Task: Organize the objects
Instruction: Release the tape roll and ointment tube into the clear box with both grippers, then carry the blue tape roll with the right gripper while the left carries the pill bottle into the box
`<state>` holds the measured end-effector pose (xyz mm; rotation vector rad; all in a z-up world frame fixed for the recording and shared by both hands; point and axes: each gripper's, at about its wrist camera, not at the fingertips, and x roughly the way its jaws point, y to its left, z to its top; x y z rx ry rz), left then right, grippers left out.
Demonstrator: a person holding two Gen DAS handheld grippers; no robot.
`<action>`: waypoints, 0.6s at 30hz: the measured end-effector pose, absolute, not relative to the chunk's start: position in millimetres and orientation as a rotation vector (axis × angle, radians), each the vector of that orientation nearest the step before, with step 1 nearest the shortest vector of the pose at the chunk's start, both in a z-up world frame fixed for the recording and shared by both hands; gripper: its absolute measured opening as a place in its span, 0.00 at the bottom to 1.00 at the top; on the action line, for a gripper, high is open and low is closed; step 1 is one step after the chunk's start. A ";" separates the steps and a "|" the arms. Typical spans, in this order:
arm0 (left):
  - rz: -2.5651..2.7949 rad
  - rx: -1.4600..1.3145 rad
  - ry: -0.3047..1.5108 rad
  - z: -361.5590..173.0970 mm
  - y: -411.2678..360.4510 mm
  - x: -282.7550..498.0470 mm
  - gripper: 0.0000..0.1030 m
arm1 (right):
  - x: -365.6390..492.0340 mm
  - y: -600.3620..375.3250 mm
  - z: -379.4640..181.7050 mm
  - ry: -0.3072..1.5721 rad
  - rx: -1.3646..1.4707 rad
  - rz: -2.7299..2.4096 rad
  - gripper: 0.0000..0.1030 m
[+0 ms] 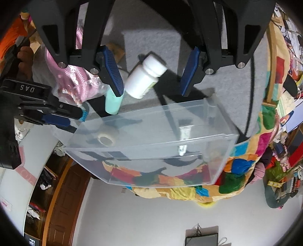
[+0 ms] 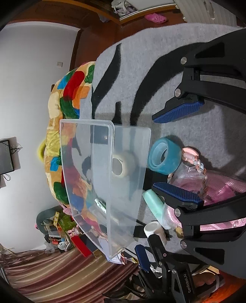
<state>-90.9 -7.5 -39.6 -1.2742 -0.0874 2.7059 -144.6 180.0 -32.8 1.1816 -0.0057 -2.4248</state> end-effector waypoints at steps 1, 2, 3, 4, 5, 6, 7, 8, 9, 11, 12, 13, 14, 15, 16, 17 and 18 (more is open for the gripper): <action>2.697 -1.283 -0.087 -41.7 -6.3 -91.4 0.60 | -144.5 179.0 -34.0 -0.009 1.184 -2.419 0.53; 2.685 -1.298 -0.087 -45.8 -4.5 -92.1 0.59 | -144.7 178.9 -35.6 -0.014 1.187 -2.411 0.49; 2.676 -1.308 -0.092 -48.6 -4.2 -91.7 0.56 | -144.8 178.4 -37.7 -0.016 1.194 -2.401 0.47; 2.671 -1.311 -0.106 -50.8 -4.4 -90.4 0.54 | -144.8 177.8 -39.5 -0.016 1.199 -2.394 0.42; 2.671 -1.297 -0.136 -51.2 -6.6 -88.2 0.50 | -144.1 177.8 -41.0 -0.018 1.199 -2.390 0.37; 2.671 -1.294 -0.148 -50.9 -7.9 -86.4 0.48 | -142.9 177.7 -41.1 -0.018 1.196 -2.390 0.36; 2.676 -1.289 -0.155 -50.7 -8.6 -84.6 0.42 | -141.6 177.3 -40.7 -0.016 1.191 -2.392 0.36; 2.682 -1.287 -0.156 -50.4 -9.8 -82.8 0.33 | -140.5 177.4 -39.9 -0.010 1.185 -2.396 0.36; 2.683 -1.291 -0.151 -50.4 -10.2 -82.1 0.30 | -139.3 177.3 -38.7 -0.004 1.176 -2.405 0.36; 2.684 -1.288 -0.159 -50.1 -11.8 -79.8 0.28 | -136.1 176.1 -35.7 0.007 1.161 -2.413 0.36; 2.691 -1.283 -0.160 -49.0 -12.5 -78.1 0.28 | -134.1 175.7 -33.5 0.010 1.149 -2.415 0.36; 2.698 -1.276 -0.159 -47.6 -13.4 -76.7 0.28 | -132.6 175.4 -31.3 0.014 1.140 -2.417 0.36; 2.710 -1.262 -0.160 -45.3 -14.4 -74.1 0.28 | -129.6 175.1 -28.4 0.023 1.125 -2.423 0.36; 2.718 -1.255 -0.159 -43.5 -14.9 -73.5 0.28 | -128.9 175.0 -25.3 0.028 1.115 -2.425 0.36; 2.727 -1.242 -0.160 -40.2 -15.8 -71.5 0.28 | -126.6 174.4 -22.6 0.033 1.104 -2.428 0.36; 2.736 -1.229 -0.160 -36.9 -16.4 -69.6 0.28 | -124.3 174.2 -19.8 0.039 1.092 -2.431 0.36; 2.744 -1.215 -0.158 -32.3 -17.5 -68.4 0.28 | -121.9 174.2 -16.1 0.043 1.078 -2.434 0.36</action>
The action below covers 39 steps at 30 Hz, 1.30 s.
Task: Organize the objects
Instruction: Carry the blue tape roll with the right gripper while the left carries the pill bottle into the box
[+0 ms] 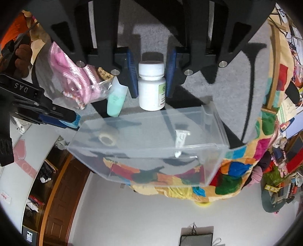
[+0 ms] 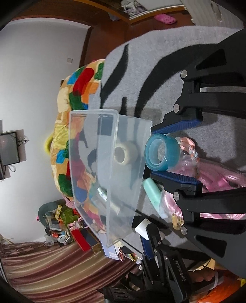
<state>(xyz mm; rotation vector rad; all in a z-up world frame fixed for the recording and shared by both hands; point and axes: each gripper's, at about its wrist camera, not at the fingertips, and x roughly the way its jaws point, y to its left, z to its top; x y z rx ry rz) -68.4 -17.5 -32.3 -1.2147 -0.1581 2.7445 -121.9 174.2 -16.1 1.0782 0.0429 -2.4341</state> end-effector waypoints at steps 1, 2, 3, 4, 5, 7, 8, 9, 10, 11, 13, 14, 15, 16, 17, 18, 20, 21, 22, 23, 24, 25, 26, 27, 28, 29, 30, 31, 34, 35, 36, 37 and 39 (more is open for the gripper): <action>2.753 -1.199 -0.155 -27.9 -17.7 -66.8 0.28 | -120.3 174.2 -12.9 0.043 1.068 -2.435 0.36; 2.765 -1.176 -0.150 -21.8 -18.2 -64.3 0.28 | -119.0 174.4 -9.5 0.041 1.056 -2.434 0.36; 2.773 -1.159 -0.147 -17.1 -18.4 -63.5 0.28 | -117.7 174.5 -5.4 0.039 1.041 -2.435 0.36; 2.780 -1.144 -0.146 -11.6 -18.7 -62.9 0.28 | -116.4 174.7 -0.9 0.038 1.025 -2.438 0.36; 2.790 -1.122 -0.145 -5.5 -19.1 -62.2 0.28 | -115.6 174.8 2.7 0.037 1.012 -2.440 0.36; 2.808 -1.077 -0.144 7.1 -20.2 -62.2 0.28 | -114.1 173.7 11.5 0.035 0.982 -2.446 0.36; 2.816 -1.057 -0.144 13.0 -20.4 -63.0 0.28 | -113.4 172.7 15.8 0.032 0.967 -2.448 0.36; 2.825 -1.038 -0.142 18.5 -20.7 -64.7 0.28 | -113.3 171.6 20.9 0.029 0.951 -2.449 0.36; 2.834 -1.024 -0.143 22.8 -21.1 -67.1 0.28 | -113.9 170.5 24.7 0.026 0.940 -2.450 0.36; 2.841 -1.007 -0.146 28.1 -21.6 -70.1 0.28 | -115.6 169.1 28.7 0.024 0.927 -2.451 0.36; 2.855 -0.986 -0.138 34.7 -22.5 -75.5 0.28 | -118.7 165.0 36.0 0.029 0.900 -2.458 0.36; 2.863 -0.978 -0.132 36.7 -22.3 -77.5 0.28 | -120.8 162.3 39.1 0.036 0.887 -2.464 0.36; 2.870 -0.971 -0.131 38.8 -23.1 -80.9 0.28 | -123.5 158.7 42.0 0.044 0.877 -2.471 0.36; 2.872 -0.969 -0.135 40.6 -24.3 -85.1 0.28 | -126.4 155.7 44.1 0.049 0.871 -2.474 0.36; 2.872 -0.968 -0.138 40.9 -25.6 -88.0 0.28 | -129.7 152.7 46.0 0.054 0.867 -2.475 0.36; 2.874 -0.971 -0.137 41.5 -26.4 -92.5 0.28 | -133.3 148.9 47.9 0.064 0.861 -2.481 0.36; 2.887 -0.978 -0.123 41.4 -27.3 -100.0 0.28 | -140.2 143.0 49.3 0.085 0.855 -2.492 0.36; 2.888 -0.979 -0.120 41.1 -27.2 -102.8 0.28 | -145.2 139.1 49.1 0.094 0.860 -2.492 0.36; 2.885 -0.986 -0.121 40.4 -28.0 -107.5 0.28 | -149.9 136.2 49.0 0.097 0.867 -2.488 0.36; 2.882 -0.993 -0.125 39.5 -28.6 -110.4 0.28 | -154.9 133.5 48.2 0.098 0.877 -2.483 0.36; 2.877 -1.002 -0.132 38.3 -29.5 -114.6 0.28 | -160.3 130.9 46.4 0.095 0.891 -2.479 0.36; 2.874 -1.010 -0.134 36.5 -30.2 -118.6 0.28 | -165.0 128.7 44.4 0.091 0.908 -2.473 0.36; 2.874 -1.021 -0.136 34.1 -30.7 -122.7 0.28 | -171.6 126.3 41.0 0.084 0.929 -2.464 0.36; 2.872 -1.038 -0.137 30.8 -31.5 -127.7 0.28 | -175.2 125.0 37.5 0.081 0.946 -2.458 0.36; 2.869 -1.058 -0.141 27.1 -32.7 -132.6 0.28 | -179.6 123.5 34.1 0.081 0.962 -2.454 0.36; 2.861 -1.078 -0.148 22.8 -33.9 -137.8 0.28 | -183.4 121.4 30.5 0.084 0.979 -2.449 0.36; 2.854 -1.096 -0.151 19.9 -34.1 -142.3 0.28 | -188.1 119.1 26.3 0.092 1.000 -2.442 0.36; 2.850 -1.120 -0.158 15.9 -35.3 -147.1 0.28 | -192.5 117.8 22.4 0.097 1.020 -2.436 0.36; 2.826 -1.157 -0.193 7.2 -38.0 -155.6 0.28 | -205.1 114.6 11.8 0.088 1.081 -2.402 0.36; 2.819 -1.164 -0.203 4.6 -38.5 -156.7 0.28 | -207.2 113.8 9.0 0.084 1.095 -2.389 0.36; 2.817 -1.167 -0.206 3.2 -38.4 -156.2 0.28 | -207.2 112.9 6.8 0.084 1.101 -2.384 0.36; 2.819 -1.168 -0.208 2.2 -38.2 -155.8 0.28 | -207.4 112.2 5.7 0.089 1.104 -2.381 0.36; 2.818 -1.164 -0.200 2.2 -36.7 -153.2 0.28 | -205.9 111.1 5.0 0.099 1.103 -2.382 0.36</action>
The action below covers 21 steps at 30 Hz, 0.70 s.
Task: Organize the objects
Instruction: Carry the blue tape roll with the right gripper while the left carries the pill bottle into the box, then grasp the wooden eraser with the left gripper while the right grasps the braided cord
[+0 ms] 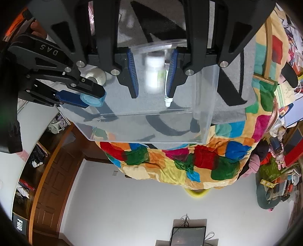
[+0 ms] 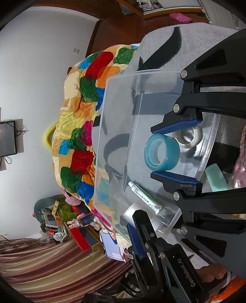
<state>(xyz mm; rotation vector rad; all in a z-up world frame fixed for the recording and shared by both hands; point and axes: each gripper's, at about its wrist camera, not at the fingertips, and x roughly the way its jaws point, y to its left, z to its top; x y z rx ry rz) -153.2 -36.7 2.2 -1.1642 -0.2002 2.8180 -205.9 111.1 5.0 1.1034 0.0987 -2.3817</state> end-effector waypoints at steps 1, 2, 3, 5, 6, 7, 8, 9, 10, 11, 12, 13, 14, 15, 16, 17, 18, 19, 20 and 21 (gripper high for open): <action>2.822 -1.158 -0.192 3.6 -35.5 -151.6 0.28 | -204.8 111.2 5.1 0.105 1.103 -2.381 0.36; 2.824 -1.154 -0.186 5.0 -34.0 -151.3 0.28 | -204.0 110.9 5.5 0.110 1.100 -2.379 0.36; 2.826 -1.144 -0.175 8.1 -32.4 -148.7 0.28 | -202.0 111.4 7.2 0.114 1.092 -2.380 0.36; 2.836 -1.122 -0.144 12.9 -29.0 -143.1 0.28 | -197.8 113.9 11.6 0.114 1.076 -2.389 0.36; 2.842 -1.111 -0.126 15.3 -27.4 -140.4 0.28 | -195.3 114.5 15.5 0.113 1.063 -2.390 0.36; 2.848 -1.099 -0.106 17.8 -25.4 -137.3 0.28 | -193.3 115.3 18.3 0.112 1.052 -2.391 0.37; 2.854 -1.086 -0.085 20.6 -22.8 -133.7 0.30 | -190.0 116.6 21.7 0.113 1.038 -2.395 0.37; 2.859 -1.072 -0.064 23.5 -19.9 -130.0 0.30 | -185.7 118.4 25.7 0.116 1.021 -2.403 0.37; 2.862 -1.056 -0.045 26.0 -17.4 -125.2 0.32 | -181.8 119.7 28.9 0.118 1.007 -2.408 0.38; 2.864 -1.045 -0.032 27.8 -15.9 -121.8 0.35 | -177.5 121.0 32.2 0.124 0.993 -2.411 0.39; 2.864 -1.032 -0.019 29.8 -14.3 -117.1 0.36 | -172.4 122.2 35.3 0.133 0.978 -2.415 0.39; 2.862 -1.023 -0.010 30.7 -12.8 -113.3 0.39 | -167.0 124.3 37.9 0.141 0.961 -2.420 0.41; 2.857 -1.014 -0.001 31.5 -10.9 -107.8 0.41 | -160.8 126.5 40.1 0.151 0.945 -2.425 0.43; 2.853 -1.009 0.004 31.6 -9.7 -104.2 0.42 | -154.3 128.6 41.7 0.161 0.930 -2.431 0.44; 2.848 -1.008 0.007 31.0 -8.8 -100.8 0.45 | -147.8 131.3 42.4 0.167 0.918 -2.439 0.47; 2.842 -1.008 0.006 29.7 -7.9 -96.6 0.47 | -142.2 134.0 42.4 0.173 0.912 -2.442 0.48; 2.832 -1.015 0.003 27.5 -7.1 -92.3 0.47 | -136.5 137.6 41.3 0.177 0.909 -2.443 0.49; 2.820 -1.026 -0.001 24.3 -6.4 -88.2 0.47 | -131.9 140.9 39.7 0.178 0.910 -2.444 0.49; 2.808 -1.042 0.001 20.1 -5.6 -84.2 0.47 | -125.9 145.0 36.5 0.182 0.915 -2.444 0.49; 2.798 -1.055 0.006 16.5 -5.0 -80.5 0.47 | -122.0 147.4 33.9 0.187 0.920 -2.444 0.49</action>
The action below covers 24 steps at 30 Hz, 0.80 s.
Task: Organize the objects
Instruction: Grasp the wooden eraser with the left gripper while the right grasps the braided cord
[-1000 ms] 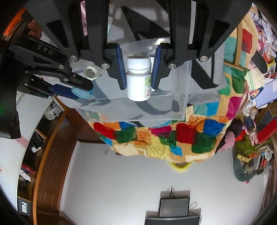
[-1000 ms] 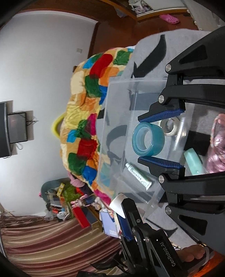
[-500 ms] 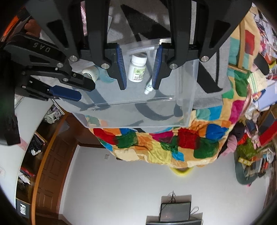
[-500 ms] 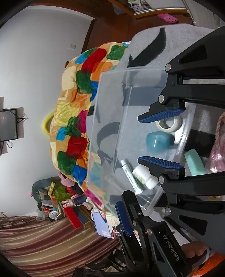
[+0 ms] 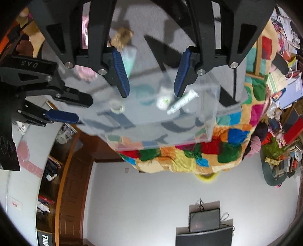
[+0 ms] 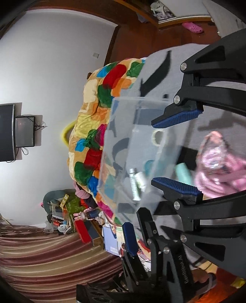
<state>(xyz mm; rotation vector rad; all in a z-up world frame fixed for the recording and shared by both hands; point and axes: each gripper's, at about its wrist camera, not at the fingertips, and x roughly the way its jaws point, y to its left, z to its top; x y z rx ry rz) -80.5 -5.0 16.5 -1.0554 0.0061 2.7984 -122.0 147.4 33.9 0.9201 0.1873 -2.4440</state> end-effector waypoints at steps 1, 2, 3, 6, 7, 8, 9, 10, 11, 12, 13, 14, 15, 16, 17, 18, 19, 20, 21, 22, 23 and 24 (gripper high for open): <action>2.787 -1.069 0.013 11.8 -4.2 -77.4 0.48 | -117.9 150.1 30.4 0.193 0.926 -2.443 0.49; 2.774 -1.090 0.022 5.4 -3.4 -72.8 0.48 | -113.6 152.3 26.1 0.201 0.934 -2.439 0.49; 2.764 -1.109 0.030 0.2 -3.2 -70.0 0.48 | -108.8 154.5 20.7 0.210 0.946 -2.430 0.49; 2.718 -1.177 0.045 -18.1 -0.9 -59.8 0.48 | -100.4 159.4 5.6 0.211 0.985 -2.395 0.49; 2.700 -1.195 0.052 -23.5 0.7 -56.2 0.48 | -98.4 159.8 0.4 0.211 1.001 -2.379 0.49; 2.688 -1.202 0.061 -27.1 2.6 -52.1 0.48 | -96.7 160.1 -3.4 0.211 1.010 -2.371 0.49; 2.676 -1.207 0.069 -30.9 5.4 -47.8 0.48 | -94.9 159.9 -8.4 0.214 1.022 -2.360 0.49; 2.664 -1.210 0.073 -33.4 8.3 -44.8 0.48 | -93.7 159.2 -12.1 0.215 1.028 -2.351 0.49; 2.643 -1.215 0.073 -37.0 11.0 -43.0 0.48 | -92.1 158.8 -14.6 0.215 1.033 -2.343 0.48; 2.627 -1.217 0.072 -40.0 13.0 -40.8 0.48 | -89.2 157.3 -17.9 0.218 1.037 -2.330 0.47; 2.612 -1.220 0.082 -42.8 16.6 -40.5 0.49 | -88.5 156.3 -20.9 0.219 1.040 -2.314 0.43; 2.605 -1.222 0.100 -45.4 20.9 -40.7 0.49 | -88.6 155.2 -24.1 0.225 1.049 -2.306 0.38; 2.599 -1.223 0.112 -46.7 24.7 -39.8 0.49 | -87.2 154.3 -26.4 0.231 1.053 -2.309 0.37; 2.592 -1.226 0.122 -48.2 27.8 -41.0 0.49 | -87.8 154.4 -27.1 0.226 1.052 -2.308 0.35; 2.589 -1.230 0.130 -49.7 29.9 -43.3 0.49 | -89.0 155.7 -26.7 0.213 1.050 -2.308 0.28; 2.590 -1.238 0.134 -51.2 31.5 -45.5 0.49 | -88.5 156.3 -25.8 0.216 1.049 -2.320 0.23; 2.589 -1.247 0.131 -52.7 31.9 -48.2 0.49 | -88.7 156.2 -25.4 0.222 1.050 -2.330 0.17; 2.588 -1.254 0.122 -53.3 31.9 -50.9 0.49 | -89.8 157.2 -25.7 0.218 1.055 -2.335 0.13; 2.586 -1.260 0.107 -54.8 31.5 -53.3 0.49 | -92.0 159.2 -26.3 0.206 1.061 -2.338 0.11; 2.588 -1.258 0.096 -55.6 31.2 -54.3 0.49 | -93.8 161.4 -26.8 0.195 1.066 -2.341 0.11; 2.592 -1.254 0.093 -56.1 31.1 -54.7 0.48 | -95.3 164.4 -27.3 0.175 1.071 -2.342 0.10; 2.597 -1.246 0.090 -55.9 31.6 -53.9 0.46 | -96.1 167.2 -27.2 0.155 1.073 -2.343 0.10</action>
